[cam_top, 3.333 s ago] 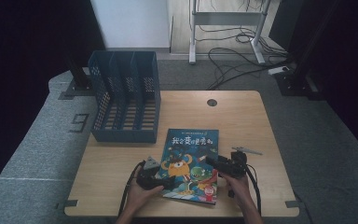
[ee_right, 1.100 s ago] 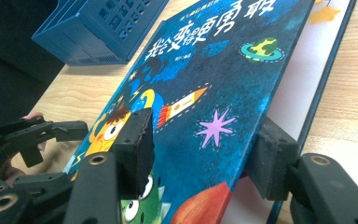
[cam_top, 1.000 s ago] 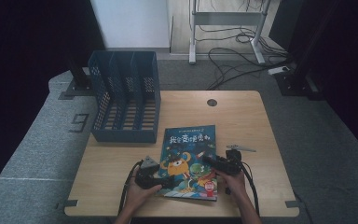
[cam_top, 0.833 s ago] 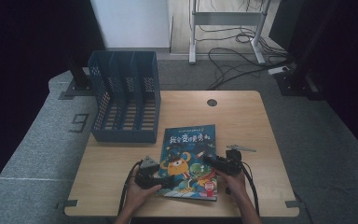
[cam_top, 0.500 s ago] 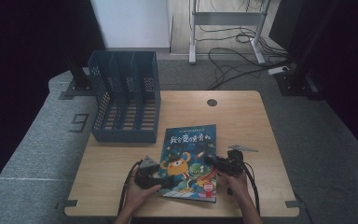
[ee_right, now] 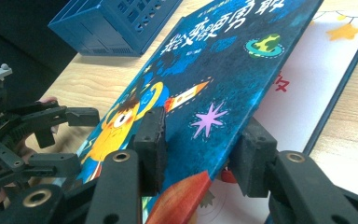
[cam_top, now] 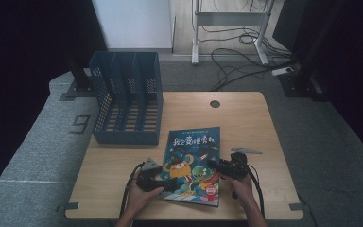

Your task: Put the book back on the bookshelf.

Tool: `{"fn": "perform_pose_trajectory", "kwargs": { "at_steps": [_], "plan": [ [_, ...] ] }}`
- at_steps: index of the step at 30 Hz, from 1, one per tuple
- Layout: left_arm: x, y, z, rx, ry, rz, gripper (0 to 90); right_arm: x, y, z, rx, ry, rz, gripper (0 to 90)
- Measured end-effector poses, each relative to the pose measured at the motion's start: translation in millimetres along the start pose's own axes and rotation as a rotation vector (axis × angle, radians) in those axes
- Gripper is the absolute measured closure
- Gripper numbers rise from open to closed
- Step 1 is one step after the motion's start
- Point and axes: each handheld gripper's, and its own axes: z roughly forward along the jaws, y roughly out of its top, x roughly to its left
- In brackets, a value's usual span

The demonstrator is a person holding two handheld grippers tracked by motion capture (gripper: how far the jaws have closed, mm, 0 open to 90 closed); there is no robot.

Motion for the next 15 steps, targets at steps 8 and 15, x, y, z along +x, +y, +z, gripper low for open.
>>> {"fn": "perform_pose_trajectory", "kwargs": {
  "at_steps": [8,15],
  "plan": [
    [-0.1,0.0,0.0,0.0,0.001,0.0,14.8,-1.8,-1.0,6.1,-0.011,0.024,0.004,55.7],
    [-0.3,0.1,0.0,0.001,0.001,0.001,14.7,-5.1,-0.6,9.7,-0.015,0.046,0.024,57.9]
  ]
}}
